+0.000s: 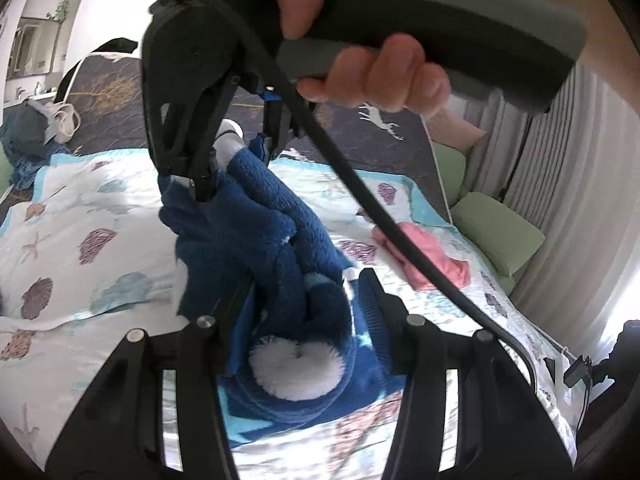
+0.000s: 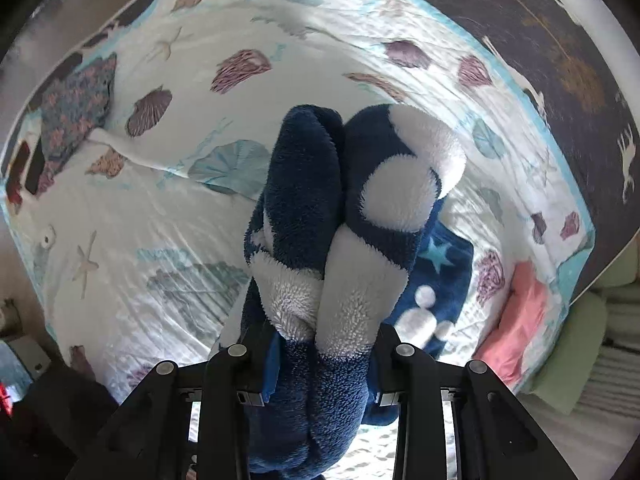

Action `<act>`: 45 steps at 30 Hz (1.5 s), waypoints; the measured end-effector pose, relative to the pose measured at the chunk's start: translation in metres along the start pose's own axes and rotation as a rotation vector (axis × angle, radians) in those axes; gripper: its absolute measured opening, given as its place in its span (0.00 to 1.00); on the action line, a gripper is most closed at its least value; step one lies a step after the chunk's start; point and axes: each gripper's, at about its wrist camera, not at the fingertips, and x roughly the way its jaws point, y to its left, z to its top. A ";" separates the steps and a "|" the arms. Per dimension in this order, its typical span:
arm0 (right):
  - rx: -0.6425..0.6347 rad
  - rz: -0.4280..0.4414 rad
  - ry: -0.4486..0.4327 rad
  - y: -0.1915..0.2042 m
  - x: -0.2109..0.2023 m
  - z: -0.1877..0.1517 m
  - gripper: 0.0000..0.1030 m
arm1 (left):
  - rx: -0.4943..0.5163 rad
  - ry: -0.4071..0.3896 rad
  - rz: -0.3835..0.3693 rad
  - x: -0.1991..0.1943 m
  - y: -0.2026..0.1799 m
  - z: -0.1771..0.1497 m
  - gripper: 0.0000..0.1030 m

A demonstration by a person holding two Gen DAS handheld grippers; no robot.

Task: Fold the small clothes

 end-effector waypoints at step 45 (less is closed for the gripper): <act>0.562 0.426 -0.143 -0.207 0.177 -0.128 0.80 | 0.238 0.217 0.046 0.108 -0.006 -0.047 0.80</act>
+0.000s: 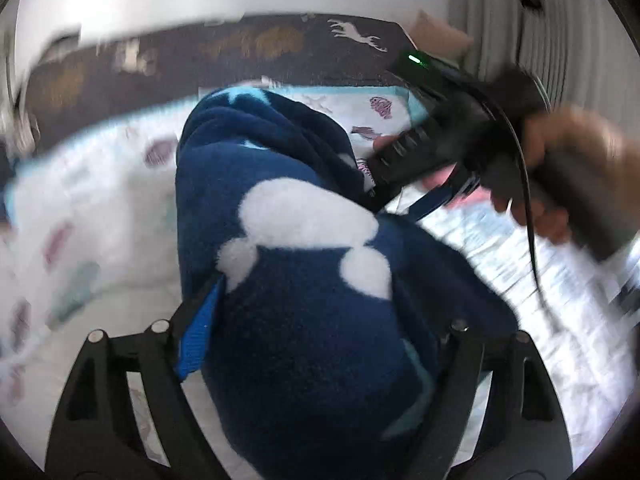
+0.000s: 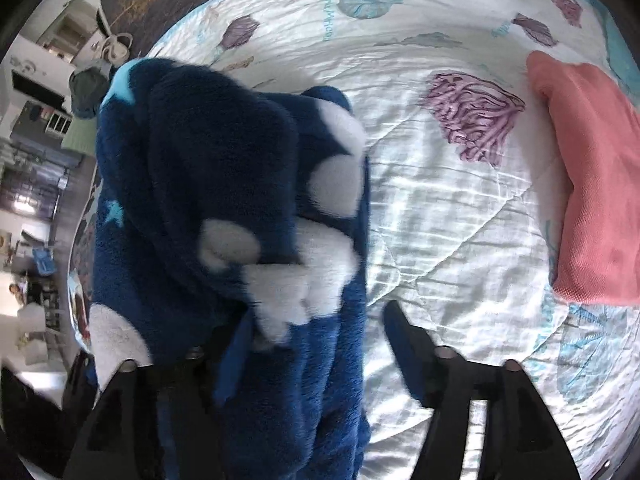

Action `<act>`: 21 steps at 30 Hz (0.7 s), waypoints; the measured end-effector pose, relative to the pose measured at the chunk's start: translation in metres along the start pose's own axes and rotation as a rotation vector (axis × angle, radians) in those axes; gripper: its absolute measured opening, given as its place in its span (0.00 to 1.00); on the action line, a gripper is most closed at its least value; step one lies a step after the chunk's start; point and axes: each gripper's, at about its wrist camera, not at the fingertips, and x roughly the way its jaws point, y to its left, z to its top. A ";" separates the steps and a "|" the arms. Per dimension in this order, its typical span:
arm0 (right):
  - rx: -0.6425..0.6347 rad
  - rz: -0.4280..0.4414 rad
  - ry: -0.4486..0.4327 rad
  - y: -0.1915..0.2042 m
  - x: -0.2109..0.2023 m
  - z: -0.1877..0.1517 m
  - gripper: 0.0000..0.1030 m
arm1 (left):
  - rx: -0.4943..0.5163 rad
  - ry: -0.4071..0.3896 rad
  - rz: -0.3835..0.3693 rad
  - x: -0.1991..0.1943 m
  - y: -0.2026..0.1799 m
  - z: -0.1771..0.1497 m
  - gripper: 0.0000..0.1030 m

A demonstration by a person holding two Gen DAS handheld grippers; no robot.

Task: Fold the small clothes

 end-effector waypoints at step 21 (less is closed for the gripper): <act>-0.389 -0.169 -0.201 0.122 -0.029 0.008 0.60 | 0.069 -0.020 0.084 0.011 -0.012 -0.005 0.81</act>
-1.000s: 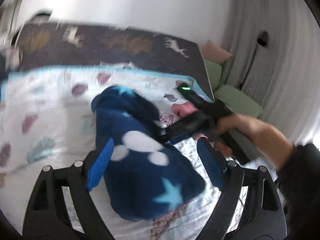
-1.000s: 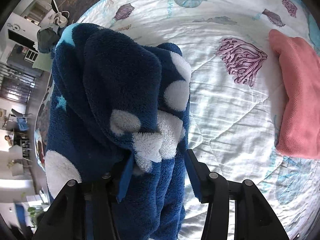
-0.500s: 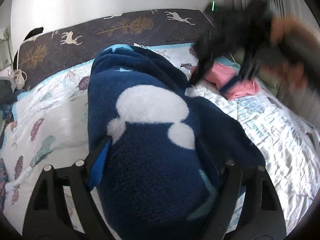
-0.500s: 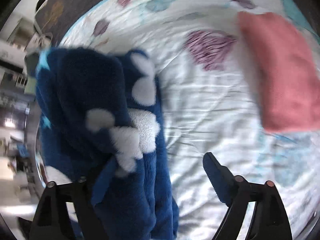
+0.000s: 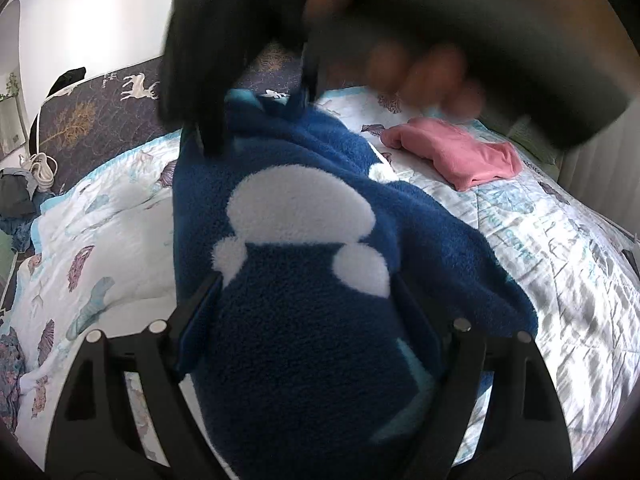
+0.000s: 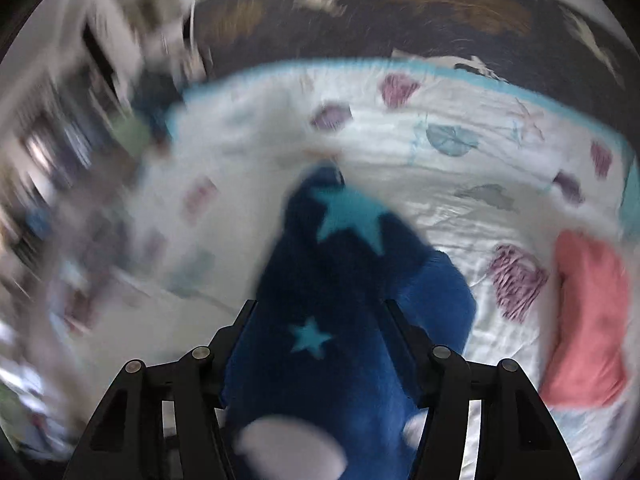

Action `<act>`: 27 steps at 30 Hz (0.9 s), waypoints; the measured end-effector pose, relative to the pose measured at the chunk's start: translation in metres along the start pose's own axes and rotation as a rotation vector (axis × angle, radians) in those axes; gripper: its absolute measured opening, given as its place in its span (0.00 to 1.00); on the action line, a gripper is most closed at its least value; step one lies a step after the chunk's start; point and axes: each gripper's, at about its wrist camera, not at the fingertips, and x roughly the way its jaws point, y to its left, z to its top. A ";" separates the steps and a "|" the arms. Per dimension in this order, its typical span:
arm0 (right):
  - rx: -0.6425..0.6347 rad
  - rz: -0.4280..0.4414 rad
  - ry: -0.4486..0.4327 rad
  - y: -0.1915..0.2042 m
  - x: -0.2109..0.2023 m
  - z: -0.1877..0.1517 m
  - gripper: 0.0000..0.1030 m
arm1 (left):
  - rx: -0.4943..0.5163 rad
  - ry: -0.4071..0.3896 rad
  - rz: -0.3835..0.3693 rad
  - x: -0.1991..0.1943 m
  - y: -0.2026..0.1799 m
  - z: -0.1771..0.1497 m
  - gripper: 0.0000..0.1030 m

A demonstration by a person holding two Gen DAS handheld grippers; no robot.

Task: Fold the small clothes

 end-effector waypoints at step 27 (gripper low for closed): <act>0.182 0.000 0.036 -0.015 0.005 0.037 0.75 | -0.027 -0.041 -0.008 -0.002 -0.007 -0.005 0.83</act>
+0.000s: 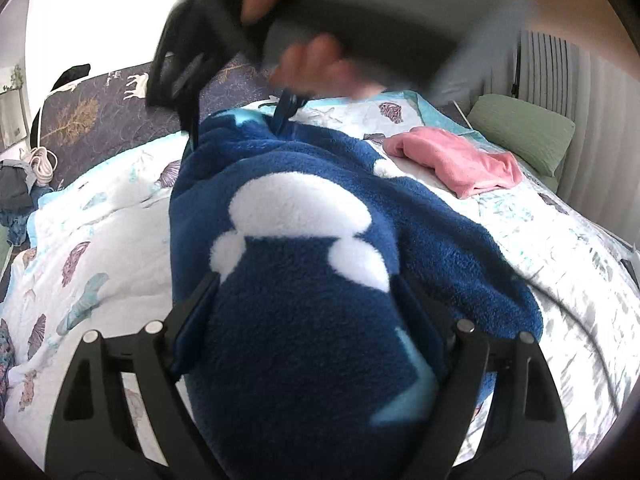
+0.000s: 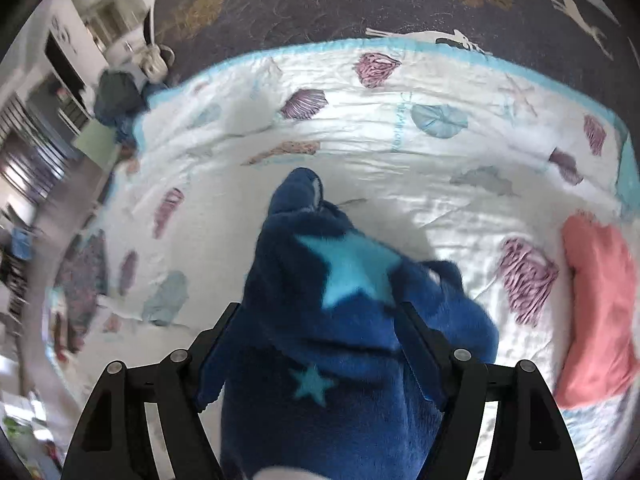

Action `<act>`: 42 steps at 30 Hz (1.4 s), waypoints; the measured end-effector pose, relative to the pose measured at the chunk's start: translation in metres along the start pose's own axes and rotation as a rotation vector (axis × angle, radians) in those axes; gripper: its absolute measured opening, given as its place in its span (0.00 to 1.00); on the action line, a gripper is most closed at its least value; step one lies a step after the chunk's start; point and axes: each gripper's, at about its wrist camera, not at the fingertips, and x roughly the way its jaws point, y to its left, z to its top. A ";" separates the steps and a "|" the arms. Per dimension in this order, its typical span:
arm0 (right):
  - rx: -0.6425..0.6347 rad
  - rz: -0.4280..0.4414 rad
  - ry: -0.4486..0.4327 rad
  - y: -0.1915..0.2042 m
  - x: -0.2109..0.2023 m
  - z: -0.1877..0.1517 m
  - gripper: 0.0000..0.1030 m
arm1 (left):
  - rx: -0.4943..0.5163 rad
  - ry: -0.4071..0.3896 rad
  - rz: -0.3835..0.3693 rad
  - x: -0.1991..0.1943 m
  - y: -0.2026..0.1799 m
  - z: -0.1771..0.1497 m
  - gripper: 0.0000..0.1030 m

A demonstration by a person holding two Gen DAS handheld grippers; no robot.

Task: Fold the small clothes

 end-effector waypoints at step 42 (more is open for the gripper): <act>-0.039 0.018 0.200 -0.016 0.022 -0.103 1.00 | -0.086 0.036 -0.083 0.015 0.030 0.004 0.87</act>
